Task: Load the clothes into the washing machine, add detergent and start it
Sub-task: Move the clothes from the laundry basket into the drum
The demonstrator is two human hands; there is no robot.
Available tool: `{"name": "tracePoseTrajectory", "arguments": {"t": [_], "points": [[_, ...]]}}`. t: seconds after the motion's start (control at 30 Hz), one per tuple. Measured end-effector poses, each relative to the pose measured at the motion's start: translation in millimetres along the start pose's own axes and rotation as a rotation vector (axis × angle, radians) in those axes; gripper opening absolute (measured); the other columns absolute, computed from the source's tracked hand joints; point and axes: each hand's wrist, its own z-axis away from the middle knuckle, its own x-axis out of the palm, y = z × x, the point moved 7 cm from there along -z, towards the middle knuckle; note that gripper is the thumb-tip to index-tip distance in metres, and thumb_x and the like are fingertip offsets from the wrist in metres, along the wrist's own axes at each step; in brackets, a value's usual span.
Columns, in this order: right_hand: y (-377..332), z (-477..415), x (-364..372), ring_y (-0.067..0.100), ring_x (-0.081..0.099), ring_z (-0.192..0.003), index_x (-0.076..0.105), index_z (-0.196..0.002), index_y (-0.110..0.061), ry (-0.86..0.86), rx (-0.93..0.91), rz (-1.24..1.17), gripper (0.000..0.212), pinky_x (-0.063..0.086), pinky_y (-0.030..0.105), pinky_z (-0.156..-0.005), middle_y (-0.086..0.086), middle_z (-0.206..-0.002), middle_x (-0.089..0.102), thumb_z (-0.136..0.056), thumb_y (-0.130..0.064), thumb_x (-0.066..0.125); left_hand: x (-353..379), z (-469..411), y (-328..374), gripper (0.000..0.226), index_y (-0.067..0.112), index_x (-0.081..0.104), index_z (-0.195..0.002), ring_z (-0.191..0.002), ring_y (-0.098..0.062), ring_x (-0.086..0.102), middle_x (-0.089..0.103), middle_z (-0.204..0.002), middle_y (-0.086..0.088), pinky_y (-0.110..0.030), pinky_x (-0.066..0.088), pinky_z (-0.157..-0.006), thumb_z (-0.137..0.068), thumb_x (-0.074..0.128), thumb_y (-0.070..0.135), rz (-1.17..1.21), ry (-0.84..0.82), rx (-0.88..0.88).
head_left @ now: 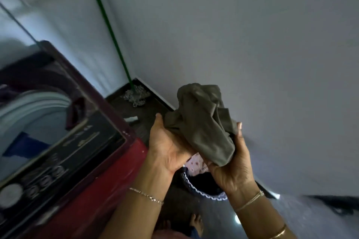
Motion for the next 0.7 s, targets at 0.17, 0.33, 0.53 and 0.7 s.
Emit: {"name": "tracePoseTrajectory", "arguments": {"t": [0.17,0.33,0.53,0.7], "points": [[43,4,81,0.028,0.072,-0.089,0.076,-0.097,-0.006,-0.190,0.161,0.104,0.037,0.059,0.037,-0.067,0.015,-0.106,0.071,-0.069,-0.030,0.074,5,86,76,0.046,0.009,0.065,-0.119,-0.094,-0.030,0.071,0.069,-0.114,-0.017,-0.045,0.059,-0.079,-0.096,0.043,0.043,-0.174,0.076,0.247],[120,-7,148,0.029,0.072,-0.085,0.076,-0.094,-0.007,-0.340,0.307,0.112,0.071,0.060,0.040,-0.065,0.015,-0.104,0.072,-0.028,-0.021,0.097,-33,164,153,0.046,0.011,0.063,-0.121,-0.105,-0.027,0.067,0.070,-0.114,-0.012,-0.038,0.058,-0.082,-0.076,0.064,0.022,-0.227,0.196,0.658],[246,-35,198,0.029,0.073,-0.074,0.077,-0.089,-0.004,-0.329,0.493,0.289,0.070,0.060,0.038,-0.060,0.017,-0.093,0.074,-0.024,-0.022,0.096,-113,245,247,0.067,0.035,0.044,-0.139,-0.098,-0.021,0.070,0.064,-0.125,-0.004,-0.034,0.058,-0.068,-0.082,0.060,0.002,-0.210,0.355,0.950],[347,-82,212,0.027,0.071,-0.064,0.066,-0.104,-0.006,-0.166,0.636,0.581,0.034,0.058,0.033,-0.050,0.015,-0.084,0.073,-0.080,-0.030,0.060,-190,261,323,0.028,0.015,0.069,-0.111,-0.100,-0.025,0.067,0.070,-0.114,-0.011,-0.042,0.055,-0.083,-0.093,0.054,0.030,-0.074,0.422,0.732]]}}
